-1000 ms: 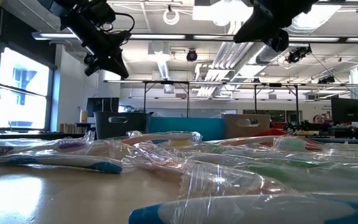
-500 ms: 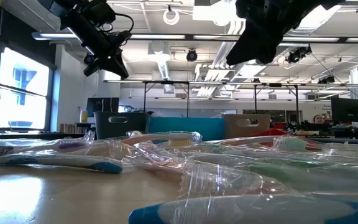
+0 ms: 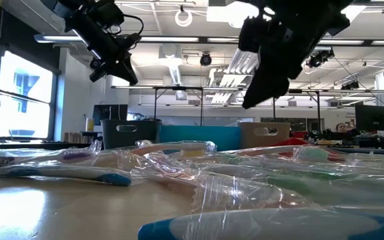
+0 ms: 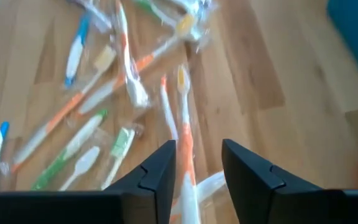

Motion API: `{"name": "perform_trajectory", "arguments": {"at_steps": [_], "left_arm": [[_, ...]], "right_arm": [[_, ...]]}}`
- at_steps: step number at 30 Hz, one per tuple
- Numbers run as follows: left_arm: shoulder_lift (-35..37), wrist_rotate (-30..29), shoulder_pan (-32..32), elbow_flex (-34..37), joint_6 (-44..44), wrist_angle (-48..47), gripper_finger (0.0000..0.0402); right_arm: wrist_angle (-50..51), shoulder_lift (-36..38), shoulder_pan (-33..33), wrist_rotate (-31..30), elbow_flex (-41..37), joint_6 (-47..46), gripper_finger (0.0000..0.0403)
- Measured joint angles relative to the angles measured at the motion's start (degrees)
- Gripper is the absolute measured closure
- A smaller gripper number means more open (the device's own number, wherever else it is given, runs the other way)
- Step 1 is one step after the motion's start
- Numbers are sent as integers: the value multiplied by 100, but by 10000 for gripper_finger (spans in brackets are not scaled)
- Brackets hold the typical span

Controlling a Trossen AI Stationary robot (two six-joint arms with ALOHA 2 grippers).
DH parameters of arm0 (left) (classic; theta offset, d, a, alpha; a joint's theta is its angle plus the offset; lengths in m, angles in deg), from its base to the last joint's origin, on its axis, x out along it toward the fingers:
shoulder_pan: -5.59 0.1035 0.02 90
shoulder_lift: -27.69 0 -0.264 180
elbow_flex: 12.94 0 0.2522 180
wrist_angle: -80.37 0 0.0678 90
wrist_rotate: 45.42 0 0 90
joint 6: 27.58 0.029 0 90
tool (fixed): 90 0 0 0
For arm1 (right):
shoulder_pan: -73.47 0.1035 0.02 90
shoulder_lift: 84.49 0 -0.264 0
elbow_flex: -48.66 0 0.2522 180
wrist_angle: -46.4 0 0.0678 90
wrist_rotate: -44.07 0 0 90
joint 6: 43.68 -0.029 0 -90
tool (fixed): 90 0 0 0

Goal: Pick & Place Toothbrushes
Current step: Put the orange toothbrush into the white bin

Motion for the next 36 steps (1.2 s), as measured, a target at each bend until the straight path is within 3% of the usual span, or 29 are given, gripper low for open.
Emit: {"name": "perform_trajectory", "arguments": {"at_steps": [17, 26, 36], "left_arm": [[-5, 4, 0, 0, 43, -45, 382], [-7, 17, 0, 0, 51, -47, 382], [-7, 11, 0, 0, 52, -76, 382]], "right_arm": [[-430, -968, 58, 385, 0, 152, 290], [-469, -1033, 144, -33, 4, 308, 290], [-341, -1320, 187, 89, -7, 410, 290]]}}
